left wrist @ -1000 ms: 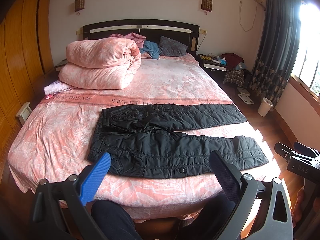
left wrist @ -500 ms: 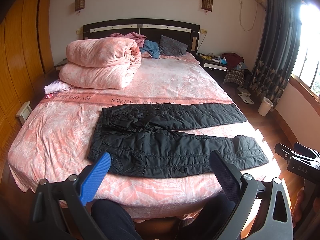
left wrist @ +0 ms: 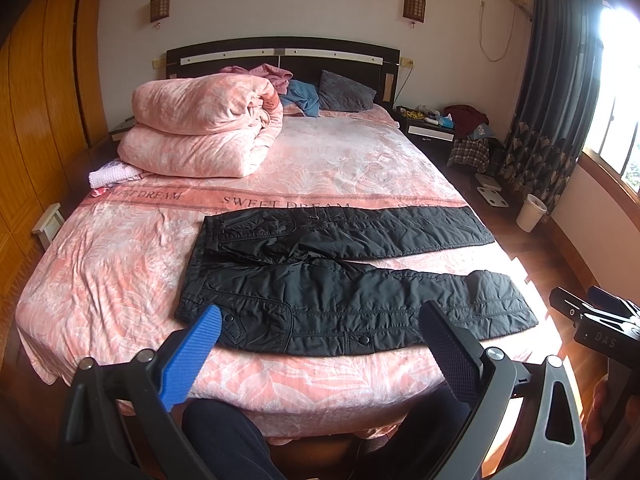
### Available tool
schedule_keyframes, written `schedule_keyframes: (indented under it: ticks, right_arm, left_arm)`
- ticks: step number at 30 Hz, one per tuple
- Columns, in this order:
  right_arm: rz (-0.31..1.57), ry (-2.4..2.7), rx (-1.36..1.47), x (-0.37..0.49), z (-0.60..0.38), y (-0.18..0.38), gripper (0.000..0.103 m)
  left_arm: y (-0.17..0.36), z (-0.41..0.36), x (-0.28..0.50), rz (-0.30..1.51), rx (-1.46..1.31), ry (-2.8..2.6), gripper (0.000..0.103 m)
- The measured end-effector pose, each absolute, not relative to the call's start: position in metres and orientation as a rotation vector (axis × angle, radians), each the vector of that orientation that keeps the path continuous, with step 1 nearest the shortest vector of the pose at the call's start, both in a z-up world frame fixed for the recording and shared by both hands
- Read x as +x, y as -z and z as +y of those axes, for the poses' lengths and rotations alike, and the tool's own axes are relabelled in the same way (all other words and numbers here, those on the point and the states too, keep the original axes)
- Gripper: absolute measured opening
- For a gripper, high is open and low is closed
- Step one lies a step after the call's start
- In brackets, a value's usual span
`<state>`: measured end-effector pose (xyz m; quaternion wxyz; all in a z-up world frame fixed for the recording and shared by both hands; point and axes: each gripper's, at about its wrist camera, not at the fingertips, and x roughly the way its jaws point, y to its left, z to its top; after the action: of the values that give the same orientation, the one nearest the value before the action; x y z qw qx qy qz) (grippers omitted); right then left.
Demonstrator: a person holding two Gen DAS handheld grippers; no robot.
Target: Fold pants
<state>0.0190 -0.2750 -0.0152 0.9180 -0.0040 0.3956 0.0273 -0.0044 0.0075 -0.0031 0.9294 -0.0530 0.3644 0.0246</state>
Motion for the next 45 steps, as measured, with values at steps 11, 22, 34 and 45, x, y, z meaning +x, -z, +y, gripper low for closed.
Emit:
schedule_keyframes:
  ticks: [11,22,34,45]
  right_arm:
    - [0.836,-0.081,0.017,0.029,-0.278,0.024,0.101]
    - [0.727,-0.164,0.154,0.060,-0.305,0.038,0.101]
    - [0.956,-0.174,0.281,0.102,-0.328,0.125,0.101]
    - [1.031,-0.089,0.293,0.099,-0.353,0.166,0.101]
  left_arm:
    - [0.023,0.020,0.009,0.806,-0.134,-0.003,0.099]
    - [0.050,0.091,0.030,0.751,-0.225,-0.061,0.099]
    - [0.239,0.277,0.121,1.071,-0.625,-0.044,0.099]
    - [0.365,0.320,0.164,1.247,-0.920,-0.101,0.099]
